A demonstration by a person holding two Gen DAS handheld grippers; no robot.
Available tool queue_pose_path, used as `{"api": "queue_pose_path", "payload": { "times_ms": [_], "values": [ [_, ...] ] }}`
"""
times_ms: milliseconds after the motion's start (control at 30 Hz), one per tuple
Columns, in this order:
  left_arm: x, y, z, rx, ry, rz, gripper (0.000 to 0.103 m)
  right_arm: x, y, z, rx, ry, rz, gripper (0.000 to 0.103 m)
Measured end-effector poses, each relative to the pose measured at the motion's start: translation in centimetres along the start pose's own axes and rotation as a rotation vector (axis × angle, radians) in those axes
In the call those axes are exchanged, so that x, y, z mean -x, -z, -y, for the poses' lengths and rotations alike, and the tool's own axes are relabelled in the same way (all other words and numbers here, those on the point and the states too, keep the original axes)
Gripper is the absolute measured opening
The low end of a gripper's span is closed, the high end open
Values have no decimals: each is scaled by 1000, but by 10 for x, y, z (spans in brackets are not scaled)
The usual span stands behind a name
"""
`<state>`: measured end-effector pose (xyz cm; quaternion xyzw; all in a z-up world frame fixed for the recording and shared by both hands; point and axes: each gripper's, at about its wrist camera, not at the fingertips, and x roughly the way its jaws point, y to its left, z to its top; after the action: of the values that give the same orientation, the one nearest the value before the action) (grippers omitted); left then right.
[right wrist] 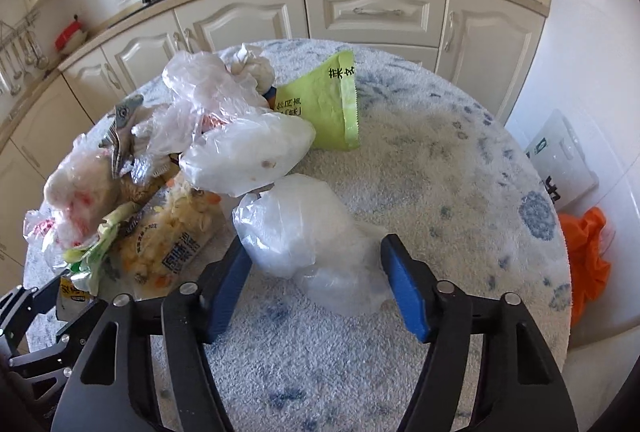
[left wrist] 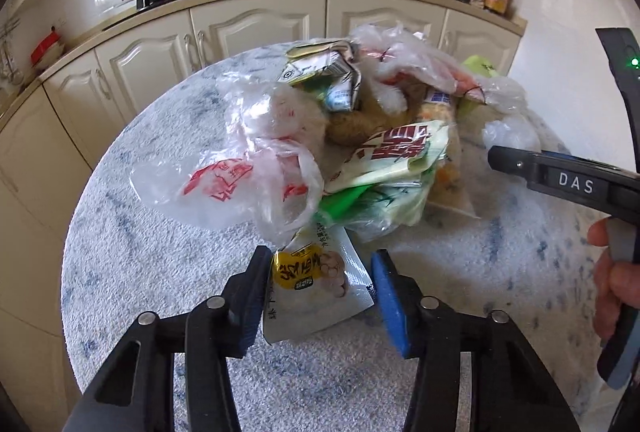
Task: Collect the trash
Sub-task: 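Grasp a small yellow snack wrapper with the left tool while the right tool grasps a white plastic bag, then carry both items to the blue bin and open both tools over it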
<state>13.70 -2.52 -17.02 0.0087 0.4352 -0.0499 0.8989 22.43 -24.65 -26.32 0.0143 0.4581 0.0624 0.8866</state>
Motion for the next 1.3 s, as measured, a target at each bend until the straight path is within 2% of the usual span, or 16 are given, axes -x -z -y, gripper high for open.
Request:
{"api": "queue_pose_path", "payload": {
  "times_ms": [167,267,400,733,767,800,867,933,1033,1300],
  "values": [
    [9,8,-14,28,61,1,26,4,2,7,-18,-45,15,57],
    [10,11,-24,56,93,-4,22,8,6,11,-27,-63,19,56],
    [17,13,-23,38,102,6,15,14,13,15,-38,-86,20,55],
    [23,16,-16,18,115,8,13,31,29,29,-71,-99,15,53],
    [20,17,-14,-1,101,-4,14,31,30,30,-72,-97,14,53],
    [17,15,-10,-17,92,-19,22,31,31,30,-71,-95,11,53],
    [13,14,-5,-23,83,-22,25,32,32,30,-70,-94,11,53],
    [10,12,2,-49,65,-22,22,32,32,30,-66,-93,12,53],
    [9,13,4,-40,107,-24,13,33,34,29,-68,-98,13,53],
    [30,18,13,-43,155,14,12,55,38,34,-78,-117,49,52]
  ]
}}
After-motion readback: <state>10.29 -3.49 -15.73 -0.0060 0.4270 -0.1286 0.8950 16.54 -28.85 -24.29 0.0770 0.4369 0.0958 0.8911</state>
